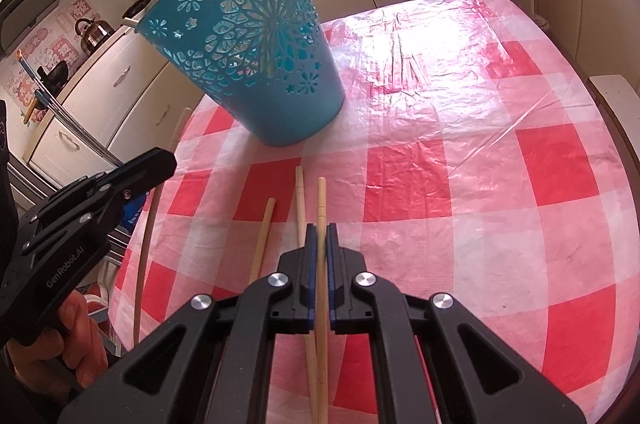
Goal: Organize utensils
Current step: 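Lift the stick over the bin and open the left gripper while the right gripper carries its stick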
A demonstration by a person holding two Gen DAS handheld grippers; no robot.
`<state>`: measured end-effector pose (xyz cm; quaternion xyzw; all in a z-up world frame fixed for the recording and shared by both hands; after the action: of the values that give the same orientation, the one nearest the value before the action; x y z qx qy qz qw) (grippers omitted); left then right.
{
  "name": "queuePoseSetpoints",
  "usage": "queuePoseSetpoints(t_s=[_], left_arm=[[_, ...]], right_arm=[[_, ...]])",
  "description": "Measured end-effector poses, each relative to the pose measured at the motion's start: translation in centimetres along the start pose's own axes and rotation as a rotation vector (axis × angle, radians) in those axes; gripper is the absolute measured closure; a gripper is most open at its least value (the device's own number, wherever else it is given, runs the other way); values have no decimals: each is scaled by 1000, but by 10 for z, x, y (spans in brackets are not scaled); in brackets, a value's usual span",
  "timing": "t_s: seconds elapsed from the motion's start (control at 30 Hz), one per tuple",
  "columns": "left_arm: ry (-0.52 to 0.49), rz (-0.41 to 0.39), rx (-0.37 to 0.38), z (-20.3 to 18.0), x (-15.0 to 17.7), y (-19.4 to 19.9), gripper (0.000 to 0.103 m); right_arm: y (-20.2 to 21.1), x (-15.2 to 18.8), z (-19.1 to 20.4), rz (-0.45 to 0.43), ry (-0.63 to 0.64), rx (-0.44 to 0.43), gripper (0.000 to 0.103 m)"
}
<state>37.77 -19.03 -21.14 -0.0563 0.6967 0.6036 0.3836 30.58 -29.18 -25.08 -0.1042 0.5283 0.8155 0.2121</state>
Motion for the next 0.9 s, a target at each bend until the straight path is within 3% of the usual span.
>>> queuePoseSetpoints(t_s=[0.27,0.63,0.9], left_arm=[[55,-132,26,10,-19,30,98],[154,-377,86,26,-57,83,98],[184,-477,106,28,-93,100,98]], right_arm=[[2,-3,-3,-16,-20,-11,98],[8,-6,-3,-44,-44,-34,98],[14,-8,-7,-56,-50,-42,98]])
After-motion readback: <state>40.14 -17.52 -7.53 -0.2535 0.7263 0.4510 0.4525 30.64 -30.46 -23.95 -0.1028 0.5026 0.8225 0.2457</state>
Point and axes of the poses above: each gripper's, at about its wrist camera, not at the fingertips, and y roughly against the way its jaws point, z to its left, x to its underside, the point moved 8 cm from there along -y, roughly the way its jaws point, and after that the axes turned 7 degrees about z, right-handed, at the moved point
